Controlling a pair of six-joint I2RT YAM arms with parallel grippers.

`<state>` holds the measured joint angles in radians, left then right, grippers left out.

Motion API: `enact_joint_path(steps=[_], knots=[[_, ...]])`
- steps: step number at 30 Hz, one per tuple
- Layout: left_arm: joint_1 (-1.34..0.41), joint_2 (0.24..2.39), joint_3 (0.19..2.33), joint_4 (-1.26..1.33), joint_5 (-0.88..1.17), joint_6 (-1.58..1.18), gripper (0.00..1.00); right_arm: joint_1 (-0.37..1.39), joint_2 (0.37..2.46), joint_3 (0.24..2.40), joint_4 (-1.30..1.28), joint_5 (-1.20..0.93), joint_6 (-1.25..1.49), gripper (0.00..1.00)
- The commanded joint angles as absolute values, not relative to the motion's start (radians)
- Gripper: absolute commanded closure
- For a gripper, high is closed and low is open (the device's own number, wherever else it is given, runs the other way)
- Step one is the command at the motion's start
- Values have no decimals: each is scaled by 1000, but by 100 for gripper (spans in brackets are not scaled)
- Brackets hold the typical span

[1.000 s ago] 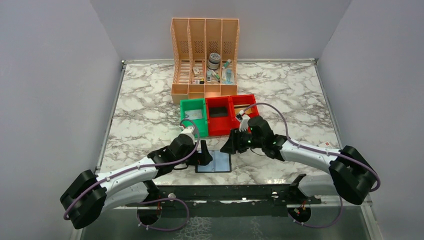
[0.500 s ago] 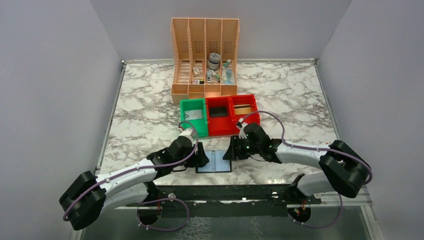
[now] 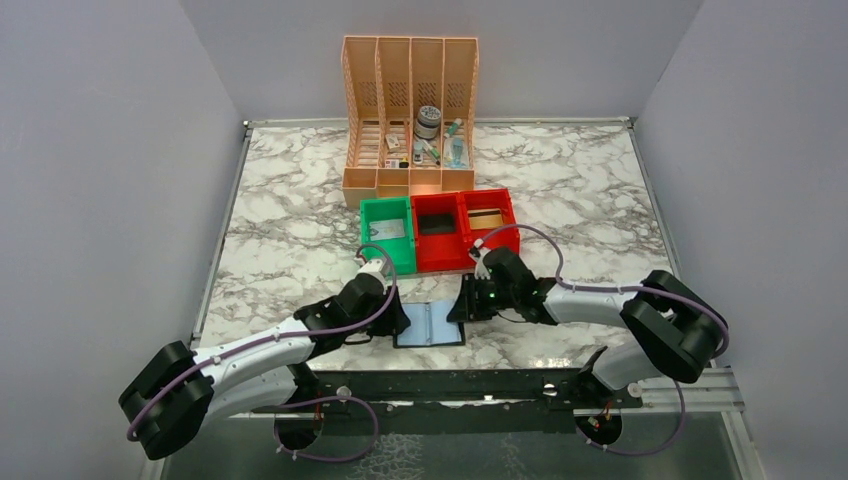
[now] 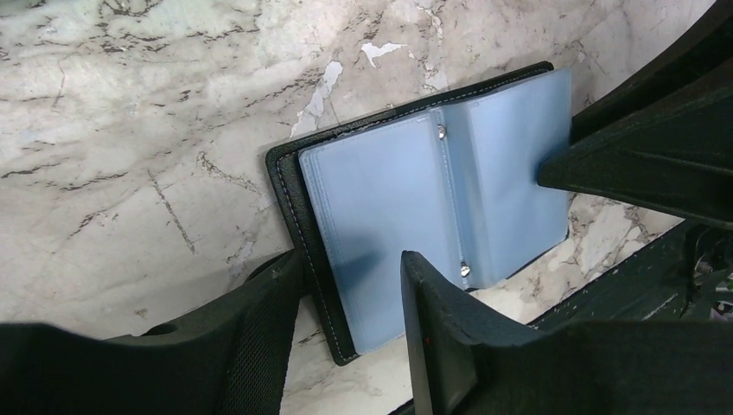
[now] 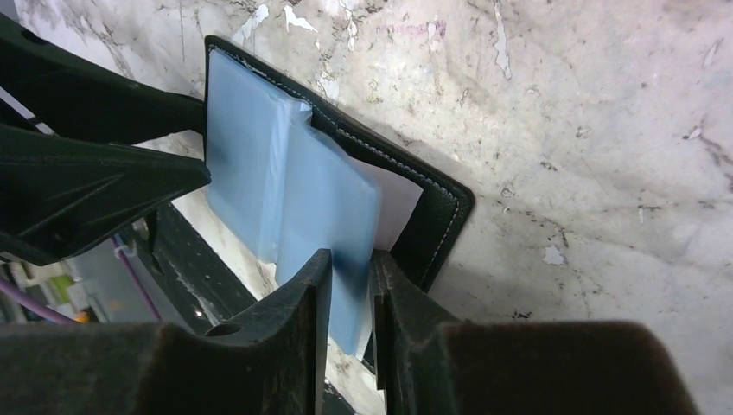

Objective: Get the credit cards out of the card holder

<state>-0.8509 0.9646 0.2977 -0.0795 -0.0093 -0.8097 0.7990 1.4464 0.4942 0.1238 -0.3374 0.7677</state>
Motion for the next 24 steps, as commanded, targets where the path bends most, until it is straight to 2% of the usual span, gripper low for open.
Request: enact_joint_path(steps=[1,6,12,19,24], knots=[[-856,980,287,-56,16,-816,54,807,1467,505,166,-392,779,83],[-856,988,285,-49,15,-816,55,807,1443,520,181,-431,771,97],[-855,998,286,-32,15,-819,58,807,1485,575,208,-578,754,97],[-856,1018,296,-19,25,-819,62,807,1558,621,212,-619,769,97],[-859,1014,292,-11,25,-826,65,807,1597,636,165,-554,767,95]])
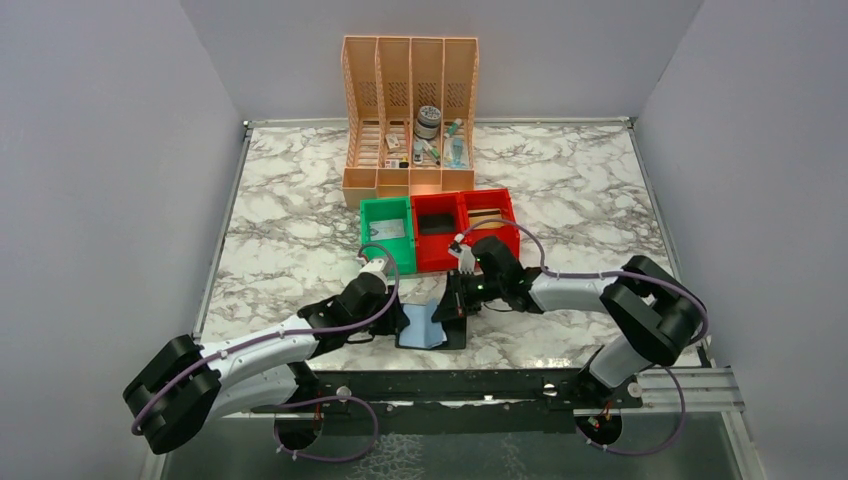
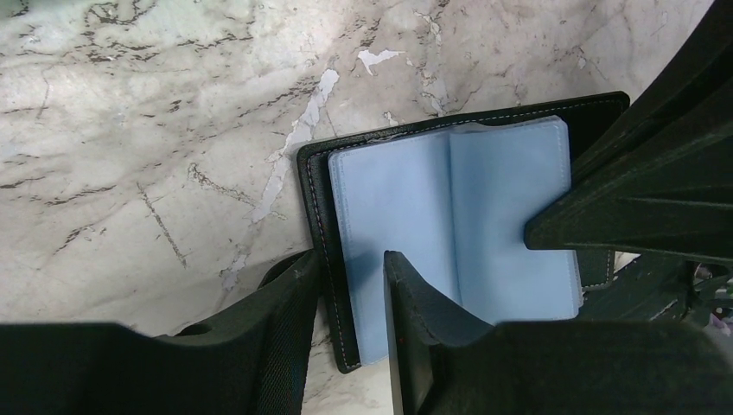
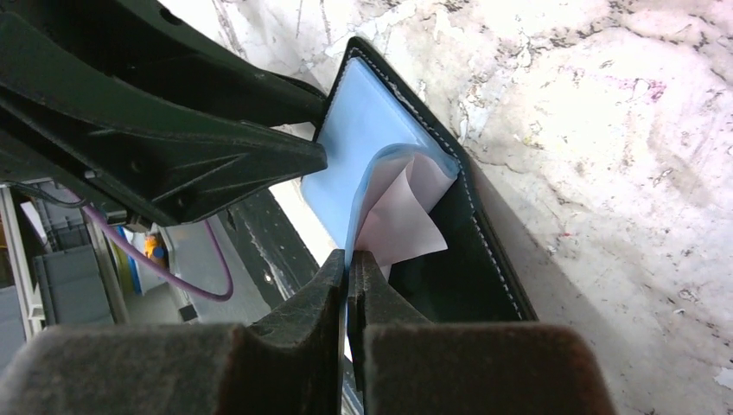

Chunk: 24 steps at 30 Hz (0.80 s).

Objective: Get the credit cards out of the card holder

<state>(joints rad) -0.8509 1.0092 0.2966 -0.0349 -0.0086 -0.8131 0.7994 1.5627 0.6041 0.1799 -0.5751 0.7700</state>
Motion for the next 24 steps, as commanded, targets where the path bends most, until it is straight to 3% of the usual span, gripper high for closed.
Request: enact_joint_path(steps=[1,8,13,18,22,24], knots=[[-859,1013,291,-9,25,-827,66,807,1604,640,151,-540,762,95],[-859,991,297,0,36,-827,68,807,1610,656,48,-433,703,94],[-860,969,299,0,45,-821,59,807,1567,643,-27,-330,666,94],[-860,956,321,-37,52,-801,58,807,1571,604,3,-351,683,94],[-860,892,344,-130,-16,-806,43,807,1569,586,10,-335,689,94],[-859,868,343,-136,-18,-813,40,807,1565,580,11,-327,689,94]])
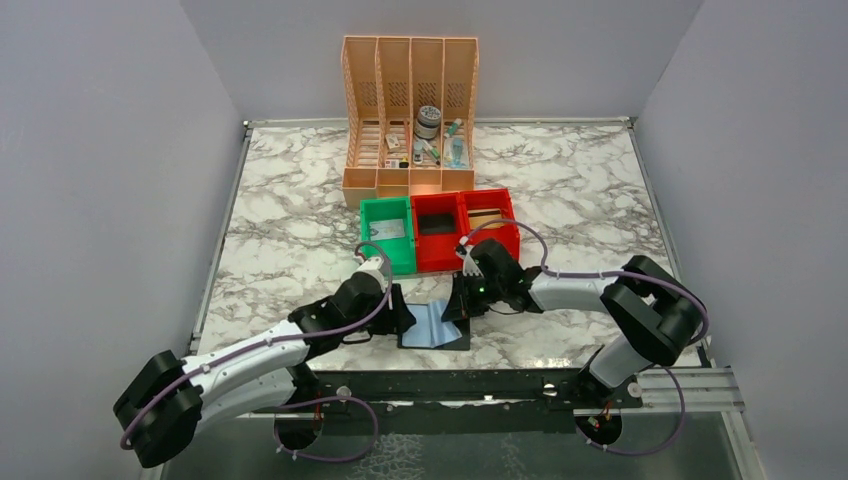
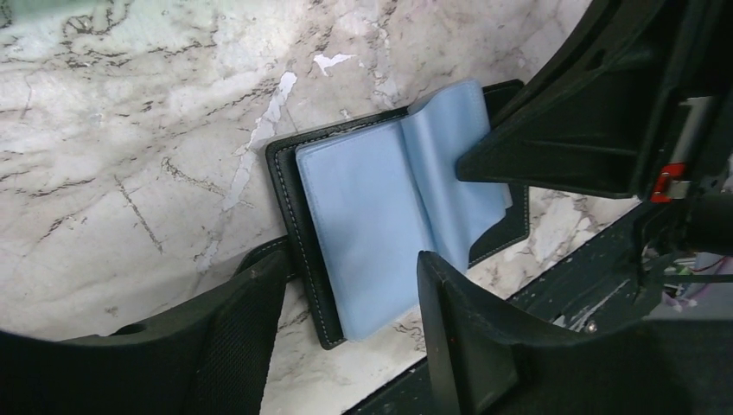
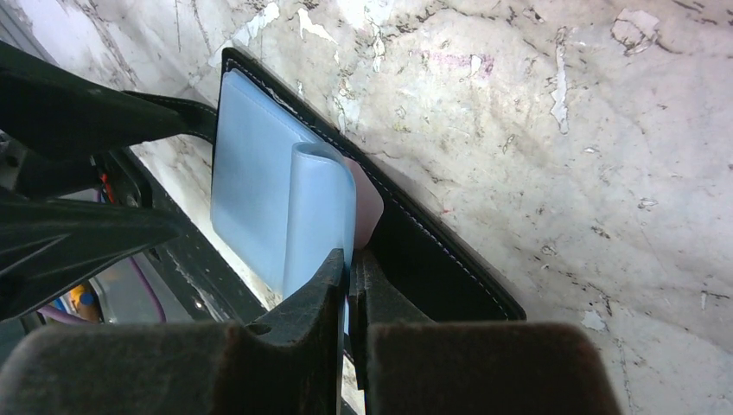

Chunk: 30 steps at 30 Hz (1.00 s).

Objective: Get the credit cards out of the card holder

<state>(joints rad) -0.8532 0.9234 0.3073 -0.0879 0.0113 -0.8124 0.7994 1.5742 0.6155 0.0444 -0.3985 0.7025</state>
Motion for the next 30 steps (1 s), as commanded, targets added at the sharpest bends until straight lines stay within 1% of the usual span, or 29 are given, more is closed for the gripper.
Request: enact_joint_path(steps=[1,5,9,12,21,23,28,30], knots=[[-861,862,343,-136,-18,-819,39,807,1564,579,12,-324,689,94],[-863,877,326,-84,1,-826,41,807,1559,580,7,-314,692,94],[-869,927,293,44,76,-837,48,807,1554,584,5,-307,689,94],[-880,975,298,49,52,-840,50,807,1555,583,4,-302,687,94],[-920,1097,314,26,-22,-858,50,806,1574,577,4,-293,687,94],[-940,1112,341,-15,-46,-856,50,807,1581,579,6,-295,689,94],[-969,1102,371,-66,-93,-852,43,807,1593,581,12,-298,692,94],[-970,1096,380,-85,-105,-850,41,807,1591,582,11,-298,691,94]])
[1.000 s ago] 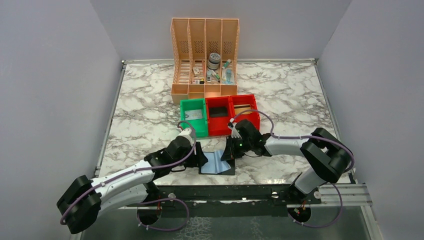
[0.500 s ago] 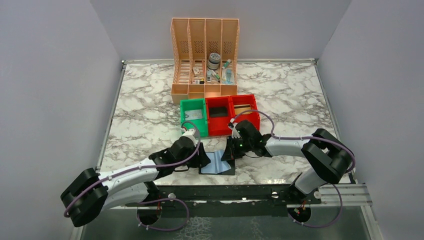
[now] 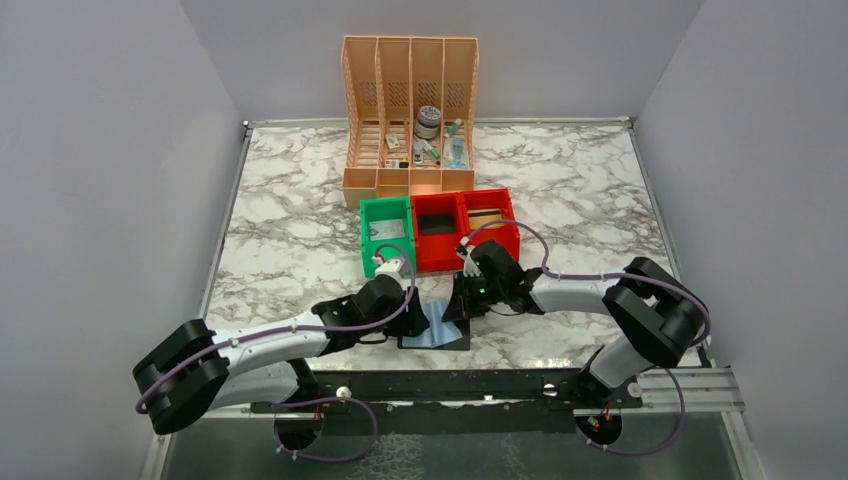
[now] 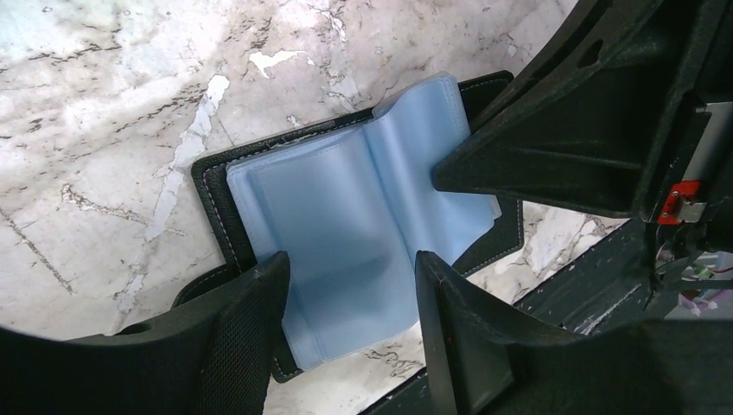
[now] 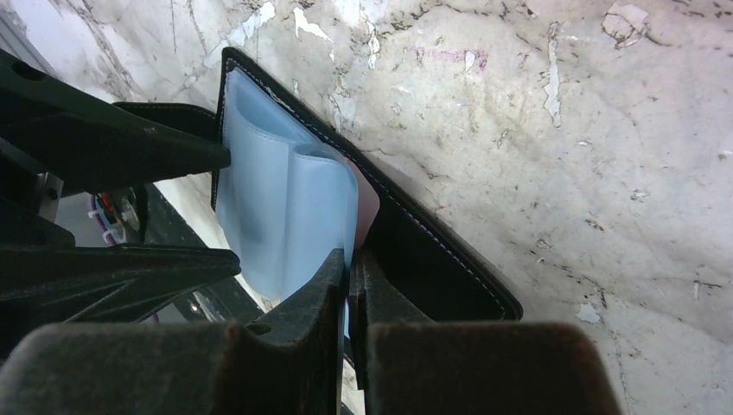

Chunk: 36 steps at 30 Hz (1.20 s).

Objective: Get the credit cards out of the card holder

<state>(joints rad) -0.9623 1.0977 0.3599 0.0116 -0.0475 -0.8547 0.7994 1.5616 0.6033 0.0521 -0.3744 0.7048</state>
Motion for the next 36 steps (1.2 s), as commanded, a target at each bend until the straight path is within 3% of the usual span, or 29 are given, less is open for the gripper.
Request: enact_joint_path(steps=[1,15,19,28,32,36], knots=[[-971,1091,384,-94,-112,-850,41,807,1590,582,10,-295,690,94],[-971,1051,371,-108,-111,-848,42,807,1593,578,22,-306,695,94],[-972,1087,353,-46,-70,-855,50,807,1594,568,35,-308,705,94],[-978,1133,289,183,22,-903,56,807,1618,540,79,-328,729,94],[-978,1128,258,285,70,-927,63,807,1618,530,100,-336,741,94],[-979,1112,255,268,46,-928,77,807,1615,525,109,-332,751,94]])
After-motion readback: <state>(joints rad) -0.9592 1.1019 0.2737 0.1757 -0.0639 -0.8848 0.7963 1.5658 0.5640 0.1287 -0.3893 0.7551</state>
